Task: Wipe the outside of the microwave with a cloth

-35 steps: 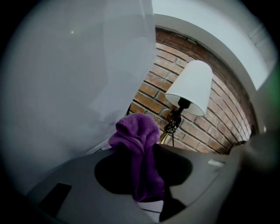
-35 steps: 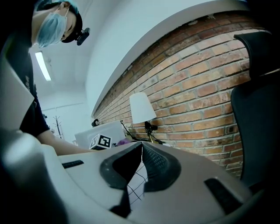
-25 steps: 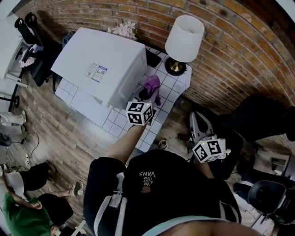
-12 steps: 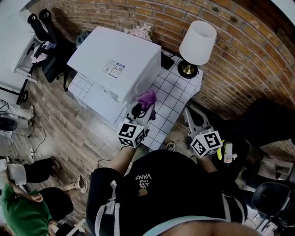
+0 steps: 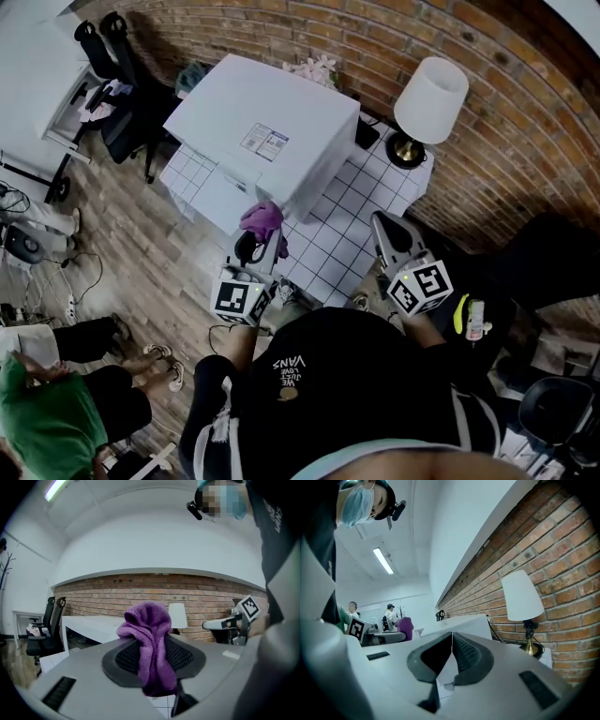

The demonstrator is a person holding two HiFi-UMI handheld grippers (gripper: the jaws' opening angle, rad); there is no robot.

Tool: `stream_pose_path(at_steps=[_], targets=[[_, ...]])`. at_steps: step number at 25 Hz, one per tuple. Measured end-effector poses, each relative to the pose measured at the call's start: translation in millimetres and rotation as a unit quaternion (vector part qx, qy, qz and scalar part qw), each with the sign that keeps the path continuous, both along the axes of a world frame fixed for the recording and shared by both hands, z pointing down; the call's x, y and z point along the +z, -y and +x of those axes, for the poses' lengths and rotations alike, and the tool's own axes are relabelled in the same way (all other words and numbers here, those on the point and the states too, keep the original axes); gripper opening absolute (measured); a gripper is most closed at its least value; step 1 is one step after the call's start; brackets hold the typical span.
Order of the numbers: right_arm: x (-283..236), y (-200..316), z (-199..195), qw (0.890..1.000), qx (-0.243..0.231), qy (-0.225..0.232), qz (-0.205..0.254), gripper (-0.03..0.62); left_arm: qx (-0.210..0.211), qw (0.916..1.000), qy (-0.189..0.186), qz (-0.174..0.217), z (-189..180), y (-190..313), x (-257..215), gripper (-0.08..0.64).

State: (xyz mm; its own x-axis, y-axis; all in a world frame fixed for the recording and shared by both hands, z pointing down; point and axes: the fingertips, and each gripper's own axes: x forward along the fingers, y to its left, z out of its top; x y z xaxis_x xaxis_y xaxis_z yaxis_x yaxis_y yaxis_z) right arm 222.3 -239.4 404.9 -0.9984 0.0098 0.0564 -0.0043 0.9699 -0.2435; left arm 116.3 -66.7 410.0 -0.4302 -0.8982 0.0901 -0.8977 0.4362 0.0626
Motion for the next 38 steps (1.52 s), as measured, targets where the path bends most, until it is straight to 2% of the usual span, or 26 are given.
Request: stream_pose_path(at_steps=[7,19,26,31,38], targets=[[-13.2,-19.1,-25.6,1.000,-0.003,0.010,0.011,0.003,-0.027,0.9995,0.012,0.014,-34.5,-39.4,-16.9,0.141],[-13.6,-35.2,-50.2,0.999,0.033,0.005,0.020,0.003,-0.007,0.9997,0.001,0.022,-76.8,-56.1,-12.4,0.141],[-10.1,-48.1,-59.6,0.998,0.043,-0.007,0.045,0.003,0.014,0.9995,-0.006,0.028,-85.2,-56.2,-9.5,0.141],[-9.5,-53.0,-61.6,0.998,0.047,-0.005,0.046,0.003,0.027,0.9992,-0.008,0.029,-87.0,-56.1,-8.3,0.141],[-8.8,-51.9,-58.7,0.998,0.043,-0.010,0.048,0.003,0.024,0.9991,-0.013,0.032,-84.9,-53.0,-6.8,0.141]])
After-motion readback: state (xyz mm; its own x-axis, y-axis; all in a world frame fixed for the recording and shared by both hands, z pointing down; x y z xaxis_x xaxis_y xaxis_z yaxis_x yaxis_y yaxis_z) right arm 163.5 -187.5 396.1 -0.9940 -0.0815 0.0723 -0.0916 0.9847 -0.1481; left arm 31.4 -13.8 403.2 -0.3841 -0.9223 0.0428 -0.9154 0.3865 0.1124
